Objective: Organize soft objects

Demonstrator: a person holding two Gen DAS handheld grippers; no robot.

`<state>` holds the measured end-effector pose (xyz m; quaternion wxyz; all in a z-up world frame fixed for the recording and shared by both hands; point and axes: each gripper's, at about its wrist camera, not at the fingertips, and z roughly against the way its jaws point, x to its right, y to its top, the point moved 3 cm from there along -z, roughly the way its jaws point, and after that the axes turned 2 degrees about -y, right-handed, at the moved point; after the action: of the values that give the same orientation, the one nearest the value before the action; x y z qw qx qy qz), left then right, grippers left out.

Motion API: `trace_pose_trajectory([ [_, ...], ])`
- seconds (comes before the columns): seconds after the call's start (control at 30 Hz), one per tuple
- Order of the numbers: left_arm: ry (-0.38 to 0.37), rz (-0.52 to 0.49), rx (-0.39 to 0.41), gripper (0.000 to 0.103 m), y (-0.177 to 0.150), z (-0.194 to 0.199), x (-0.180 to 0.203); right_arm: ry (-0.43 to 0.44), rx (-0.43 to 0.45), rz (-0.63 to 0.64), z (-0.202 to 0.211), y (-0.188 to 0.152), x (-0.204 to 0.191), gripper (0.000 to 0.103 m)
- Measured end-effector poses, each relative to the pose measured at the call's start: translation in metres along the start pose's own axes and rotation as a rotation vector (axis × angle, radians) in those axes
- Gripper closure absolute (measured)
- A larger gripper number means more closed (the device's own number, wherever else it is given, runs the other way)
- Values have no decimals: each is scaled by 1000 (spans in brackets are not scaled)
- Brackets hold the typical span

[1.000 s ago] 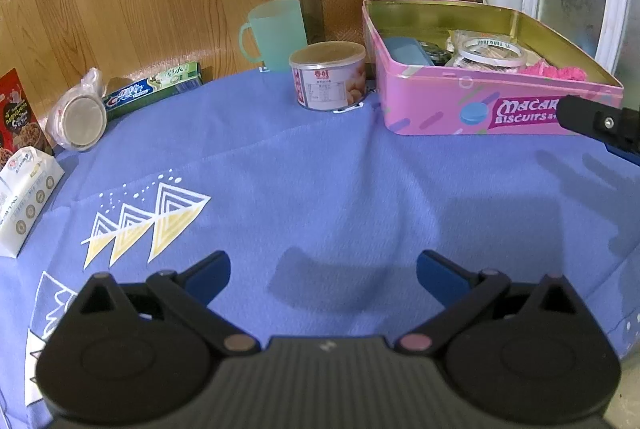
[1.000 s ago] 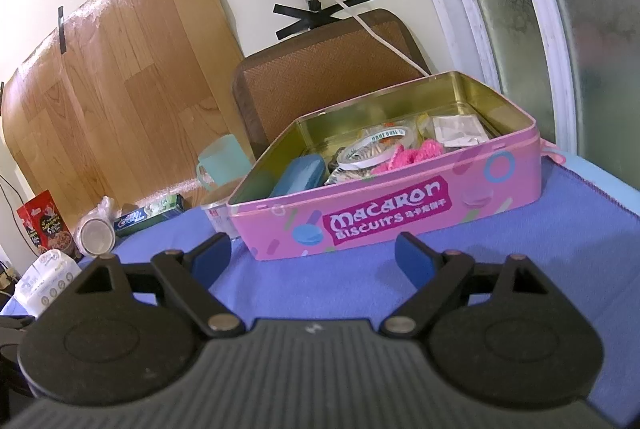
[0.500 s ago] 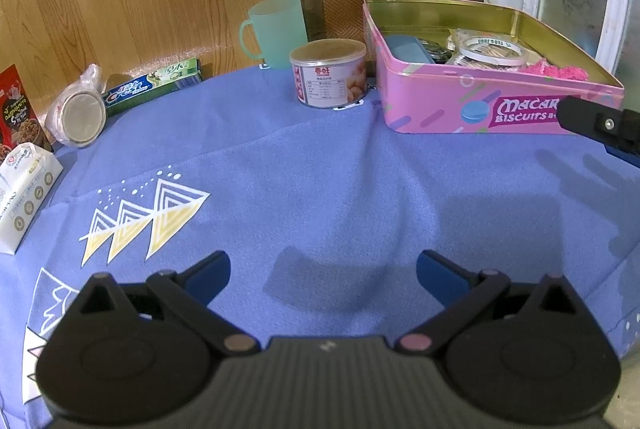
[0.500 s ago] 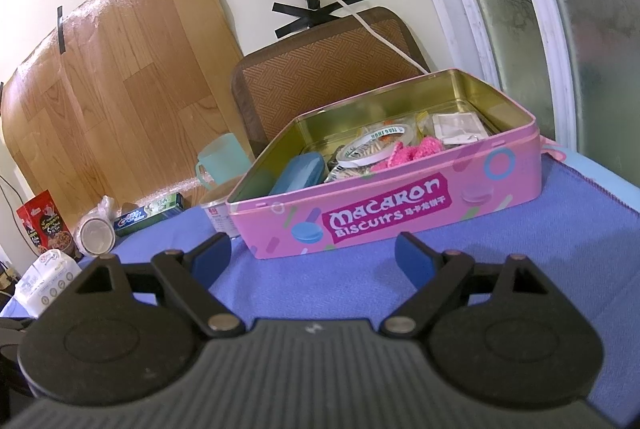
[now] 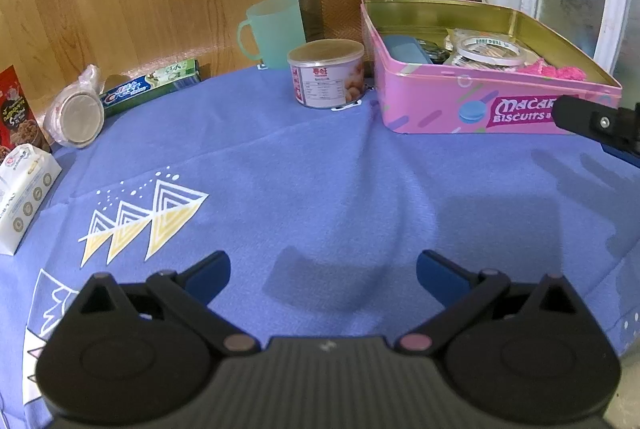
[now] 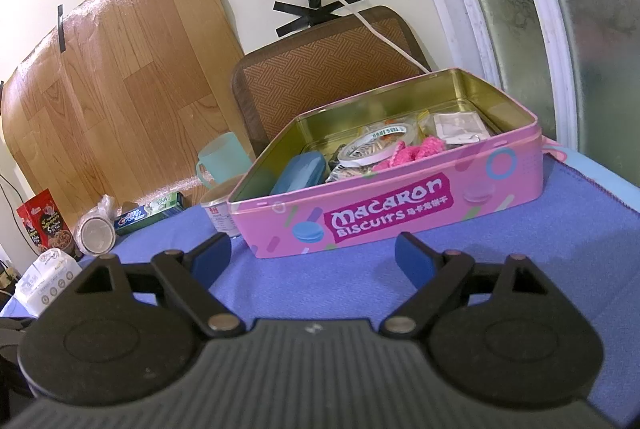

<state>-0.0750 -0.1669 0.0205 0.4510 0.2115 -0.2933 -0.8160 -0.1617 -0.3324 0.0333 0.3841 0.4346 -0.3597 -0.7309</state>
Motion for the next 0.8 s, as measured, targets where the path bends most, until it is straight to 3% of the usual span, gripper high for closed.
trace_pose_trajectory([
  [0.8,-13,1,2,0,-2,3,3,1,-6,3,1,-2,-1,12],
])
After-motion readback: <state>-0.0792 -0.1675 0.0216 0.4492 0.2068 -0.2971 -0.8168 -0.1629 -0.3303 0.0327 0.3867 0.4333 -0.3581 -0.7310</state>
